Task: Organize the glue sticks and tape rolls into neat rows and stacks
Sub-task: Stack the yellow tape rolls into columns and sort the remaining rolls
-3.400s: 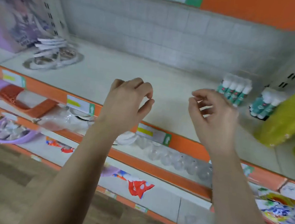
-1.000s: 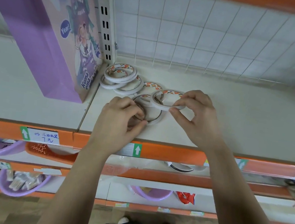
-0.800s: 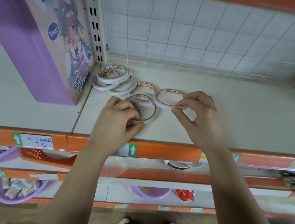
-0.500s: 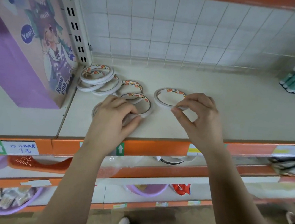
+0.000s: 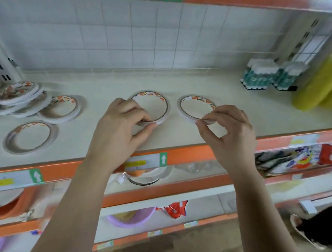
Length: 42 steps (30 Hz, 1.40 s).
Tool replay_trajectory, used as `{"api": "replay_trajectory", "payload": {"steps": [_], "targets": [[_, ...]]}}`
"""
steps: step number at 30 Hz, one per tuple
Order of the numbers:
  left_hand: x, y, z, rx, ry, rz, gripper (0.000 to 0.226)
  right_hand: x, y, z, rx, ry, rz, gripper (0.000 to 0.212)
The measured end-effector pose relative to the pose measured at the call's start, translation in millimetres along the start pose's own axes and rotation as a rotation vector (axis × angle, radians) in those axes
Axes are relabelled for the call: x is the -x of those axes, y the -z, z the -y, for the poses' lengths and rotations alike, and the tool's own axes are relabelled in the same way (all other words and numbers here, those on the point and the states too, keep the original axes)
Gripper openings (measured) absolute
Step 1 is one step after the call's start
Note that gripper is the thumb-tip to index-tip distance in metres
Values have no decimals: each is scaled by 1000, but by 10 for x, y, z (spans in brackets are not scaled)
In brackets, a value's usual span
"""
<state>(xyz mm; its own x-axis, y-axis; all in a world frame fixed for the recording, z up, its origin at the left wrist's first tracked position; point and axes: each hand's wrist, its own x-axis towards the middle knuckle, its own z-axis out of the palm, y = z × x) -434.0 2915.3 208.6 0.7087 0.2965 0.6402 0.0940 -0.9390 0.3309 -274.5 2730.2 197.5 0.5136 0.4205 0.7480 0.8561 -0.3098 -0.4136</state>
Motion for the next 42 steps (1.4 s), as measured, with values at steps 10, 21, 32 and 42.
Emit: {"api": "replay_trajectory", "payload": {"steps": [10, 21, 32, 42], "targets": [[-516, -972, -1395, 31, -20, -18, 15, -136, 1240, -1323, 64, 34, -29, 12], [-1078, -1703, -1936, 79, -61, 4, 16, -424, 1683, -2223, 105, 16, -74, 13], [-1633, -2236, -2018, 132, -96, 20, 24, -763, 1745, -2739, 138, 56, -131, 15], [-1584, -2379, -1882, 47, 21, 7, 7, -837, 1623, -2933, 15, 77, -49, 16]]}}
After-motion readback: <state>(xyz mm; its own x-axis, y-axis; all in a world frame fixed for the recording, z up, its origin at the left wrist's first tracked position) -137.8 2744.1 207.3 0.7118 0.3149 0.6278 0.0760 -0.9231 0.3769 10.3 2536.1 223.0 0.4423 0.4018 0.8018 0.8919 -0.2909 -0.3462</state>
